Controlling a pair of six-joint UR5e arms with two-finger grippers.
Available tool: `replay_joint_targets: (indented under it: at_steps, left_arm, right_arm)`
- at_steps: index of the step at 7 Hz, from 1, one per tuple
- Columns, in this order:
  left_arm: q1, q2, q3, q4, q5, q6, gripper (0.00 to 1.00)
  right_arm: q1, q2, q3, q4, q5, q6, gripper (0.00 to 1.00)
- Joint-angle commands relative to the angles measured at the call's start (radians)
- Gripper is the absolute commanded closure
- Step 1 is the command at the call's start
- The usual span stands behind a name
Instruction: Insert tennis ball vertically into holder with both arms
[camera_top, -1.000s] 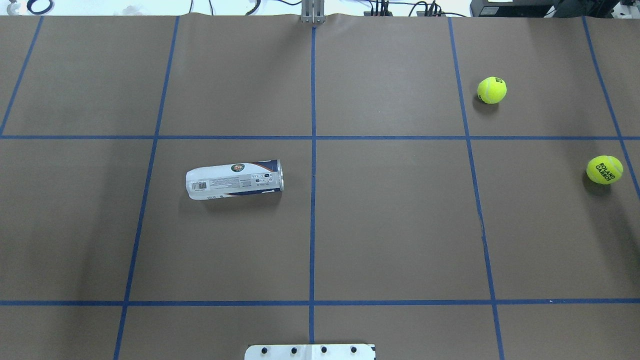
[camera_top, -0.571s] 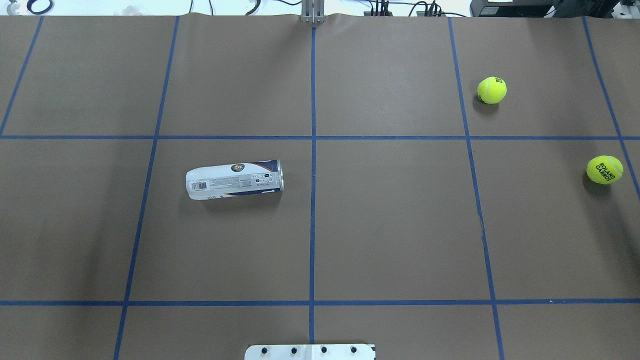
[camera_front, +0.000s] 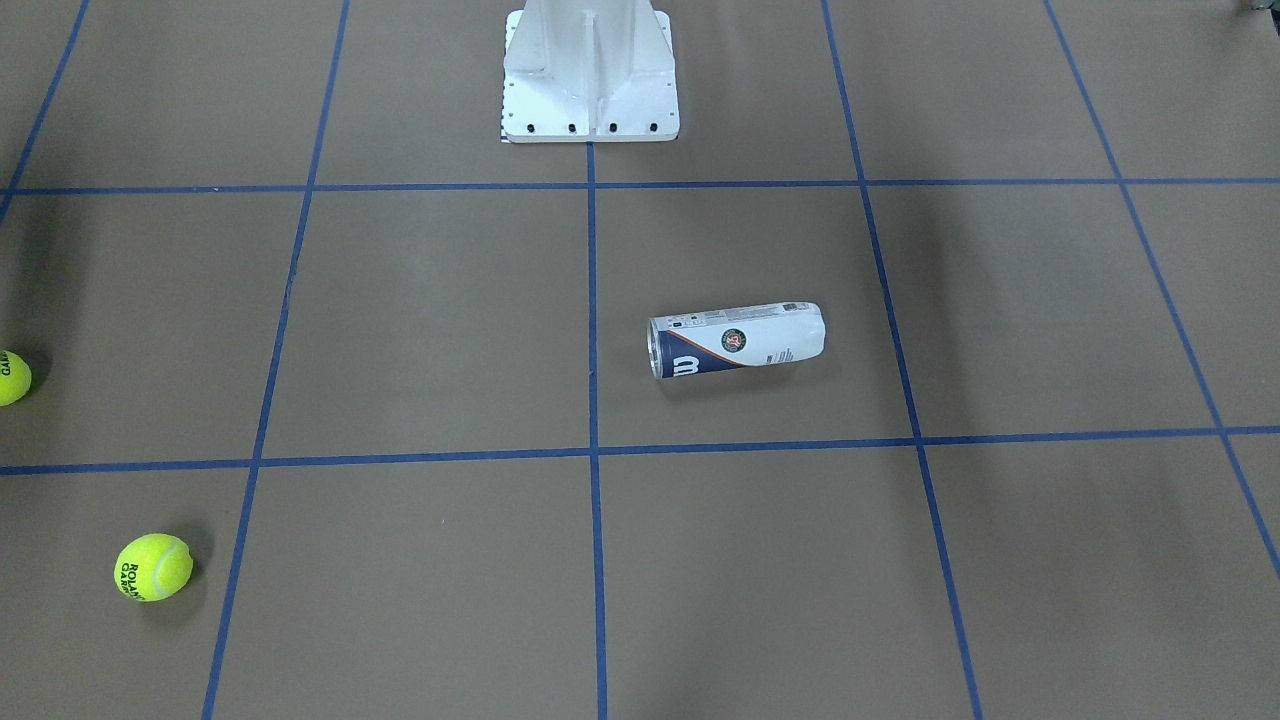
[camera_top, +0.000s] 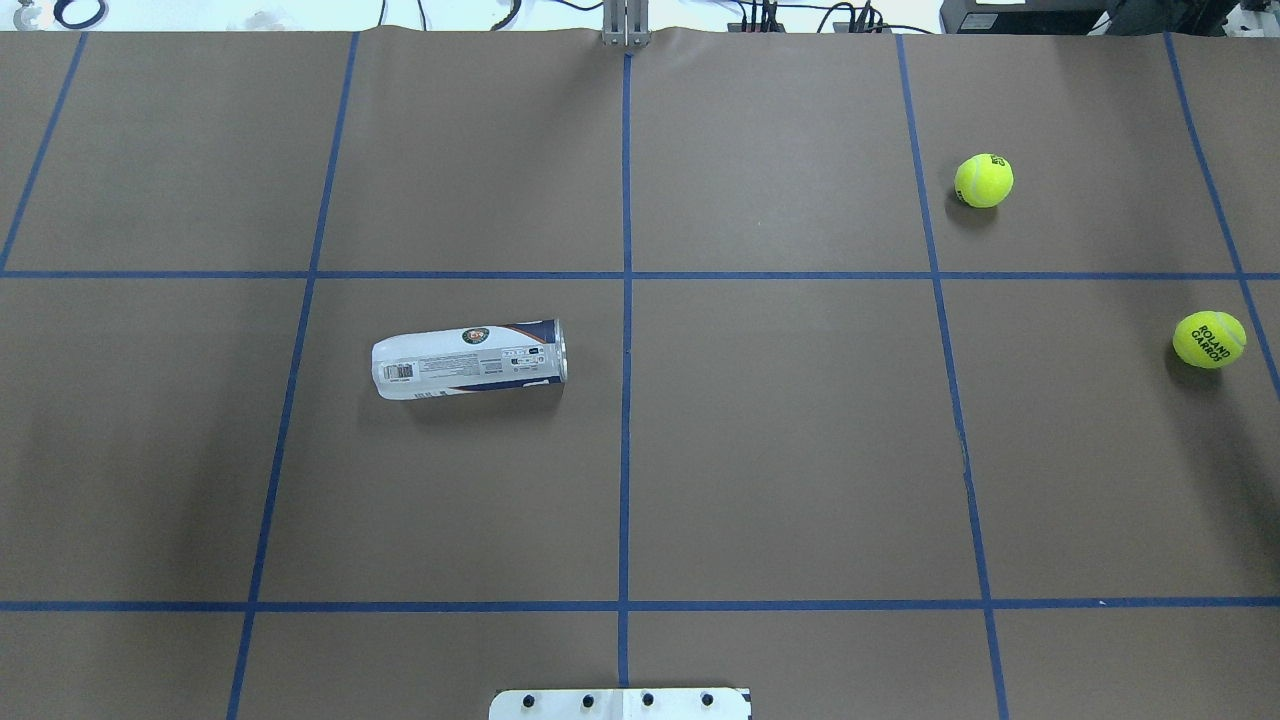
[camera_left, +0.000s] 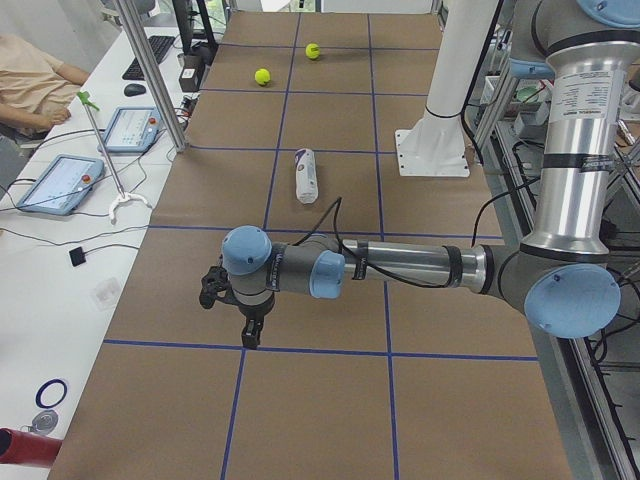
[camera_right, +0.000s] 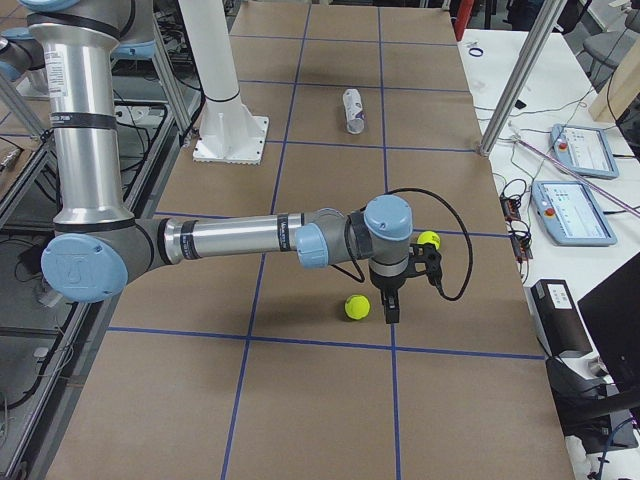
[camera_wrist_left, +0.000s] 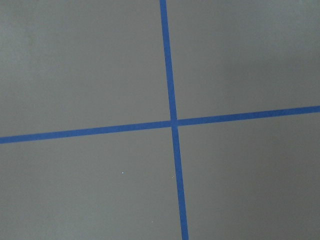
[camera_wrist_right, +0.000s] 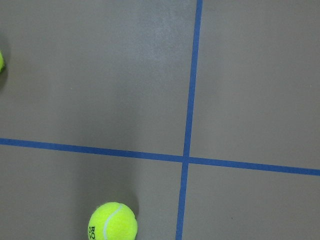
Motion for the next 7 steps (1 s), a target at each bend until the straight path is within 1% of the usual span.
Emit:
replay_joint_targets:
  at_steps: [1, 2, 4, 5, 6, 7]
  left_arm:
    - [0.002, -0.034, 0.005, -0.005, 0.0, -0.003, 0.0]
    - [0.002, -0.066, -0.006, -0.006, -0.003, -0.009, 0.0]
    - [0.005, -0.1, -0.006, -0.083, -0.016, -0.014, 0.01]
    - [0.027, -0.117, -0.004, -0.17, -0.05, -0.015, 0.01]
    - [0.087, -0.155, -0.003, -0.239, -0.05, -0.023, 0.01]
    - [0.135, -0.224, -0.001, -0.249, -0.05, -0.031, 0.01]
  right_arm:
    - [0.0, 0.008, -0.006, 0.004, 0.003, 0.02, 0.0]
    - [-0.002, 0.01, -0.01, 0.005, 0.001, 0.018, 0.0]
    - [-0.006, 0.013, -0.015, 0.005, 0.001, 0.02, 0.0]
    - [-0.006, 0.013, -0.017, 0.005, 0.003, 0.027, 0.0]
    - [-0.008, 0.013, -0.018, 0.005, 0.003, 0.029, 0.0]
    - [-0.008, 0.013, -0.018, 0.005, 0.004, 0.029, 0.0]
